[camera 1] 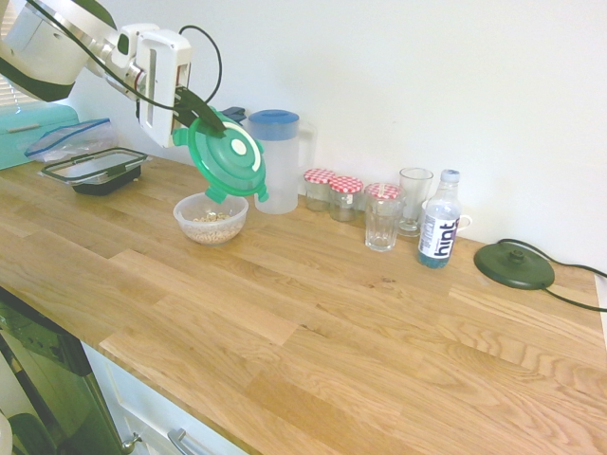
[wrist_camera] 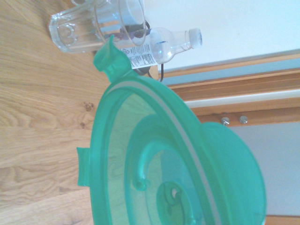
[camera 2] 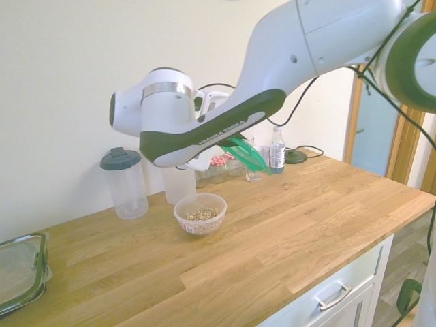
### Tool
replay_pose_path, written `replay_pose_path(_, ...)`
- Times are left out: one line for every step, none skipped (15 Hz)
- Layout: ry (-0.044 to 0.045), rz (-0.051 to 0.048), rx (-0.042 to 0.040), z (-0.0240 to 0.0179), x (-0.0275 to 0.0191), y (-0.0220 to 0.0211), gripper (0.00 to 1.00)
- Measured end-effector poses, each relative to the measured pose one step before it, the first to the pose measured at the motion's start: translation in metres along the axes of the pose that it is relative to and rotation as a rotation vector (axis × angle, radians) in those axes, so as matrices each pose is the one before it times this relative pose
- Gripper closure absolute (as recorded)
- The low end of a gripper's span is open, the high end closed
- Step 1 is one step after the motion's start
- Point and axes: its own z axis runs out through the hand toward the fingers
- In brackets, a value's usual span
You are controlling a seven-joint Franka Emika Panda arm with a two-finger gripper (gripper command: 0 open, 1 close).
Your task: Cover the lid of food container
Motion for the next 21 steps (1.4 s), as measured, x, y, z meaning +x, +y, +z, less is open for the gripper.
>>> replay_pose_path(0.01147,0.00677,-0.00349,-0.009,-0.00724,-0.00862,1.0)
replay_pose_path(0.01317,0.00436,-0.00065,-0.00786,-0.00779,-0.0081,1.0)
replay_pose_path(0.01578,-0.00093,-0.00386,-0.00771,-0.00967,-0.00752,1.0)
replay_pose_path(0.0132,-0.00254,-0.0081,-0.00676,-0.00918,-0.0063,1.0)
replay_pose_path(0.01664,-0.00054,-0.01207,-0.00577,-0.00789,-0.00591,1.0)
replay_pose_path(0.0172,-0.00363,-0.01833,-0.00516,-0.00707,-0.00553,1.0)
replay_pose_path(0.01683,-0.00392,-0.01884,-0.00409,-0.00632,-0.00573,1.0)
replay_pose_path(0.01447,-0.0028,-0.01303,-0.00358,-0.00551,-0.00707,1.0)
replay_pose_path(0.01309,-0.00286,-0.01062,-0.00389,-0.00514,-0.00877,1.0)
replay_pose_path(0.01304,0.00059,-0.0095,-0.00412,-0.00424,-0.00969,1.0)
replay_pose_path(0.00854,0.00124,-0.00528,-0.00437,-0.00375,-0.00928,1.0)
replay_pose_path(0.00573,0.0019,0.00049,-0.0047,-0.00331,-0.00855,1.0)
replay_pose_path(0.00703,0.00221,0.00091,-0.00444,-0.00347,-0.00758,1.0)
replay_pose_path(0.00589,0.00086,-0.00371,-0.00294,-0.00354,-0.00623,1.0)
replay_pose_path(0.01057,0.00423,-0.00936,-0.0009,-0.0024,-0.00549,1.0)
replay_pose_path(0.00954,0.00435,-0.01111,0.00131,-0.00057,-0.00521,1.0)
replay_pose_path(0.00994,0.00388,-0.01074,0.00259,0.00094,-0.00463,1.0)
replay_pose_path(0.00393,0.00219,-0.00942,0.00294,0.00172,-0.00334,1.0)
replay_pose_path(0.00085,-0.00277,-0.01133,0.00261,0.00192,-0.00213,1.0)
replay_pose_path(-0.00097,-0.00414,-0.00692,0.00164,0.00103,-0.00111,1.0)
replay_pose_path(0.00044,-0.00383,-0.00361,0.00139,-0.00005,-0.00109,1.0)
